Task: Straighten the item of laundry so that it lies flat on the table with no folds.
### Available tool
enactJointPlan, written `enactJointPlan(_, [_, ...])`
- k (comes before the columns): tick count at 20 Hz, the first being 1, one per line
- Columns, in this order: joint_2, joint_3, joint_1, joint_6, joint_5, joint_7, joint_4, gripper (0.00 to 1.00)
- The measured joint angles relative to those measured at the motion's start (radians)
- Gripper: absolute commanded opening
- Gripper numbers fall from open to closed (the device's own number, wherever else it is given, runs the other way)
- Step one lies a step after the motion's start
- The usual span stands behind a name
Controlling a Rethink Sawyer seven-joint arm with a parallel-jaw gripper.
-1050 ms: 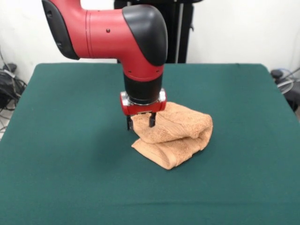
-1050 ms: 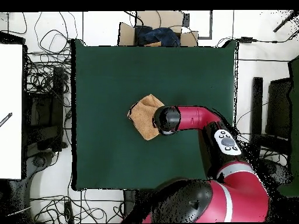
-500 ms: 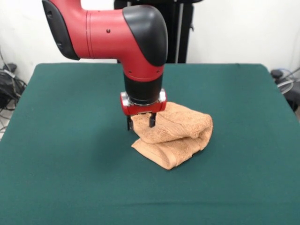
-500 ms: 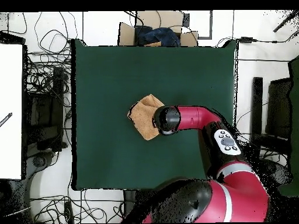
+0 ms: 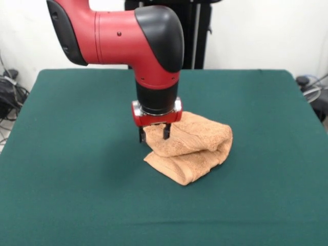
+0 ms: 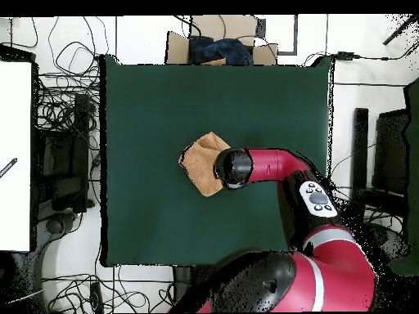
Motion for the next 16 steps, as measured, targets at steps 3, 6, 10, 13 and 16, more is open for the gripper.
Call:
enactJointPlan(3, [0.002,0.002,0.008,0.000,0.000,0.000,0.000,0.00])
enactJointPlan(6, [0.002,0.000,0.013,0.000,-0.002,0.000,0.000,0.00])
enactJointPlan(10, [0.002,0.000,0.013,0.000,-0.002,0.000,-0.001,0.00])
enactJointPlan(13, [0.002,0.000,0.013,0.000,-0.002,0.000,-0.001,0.00])
enactJointPlan(16, [0.002,0.000,0.013,0.000,-0.002,0.000,-0.001,0.00])
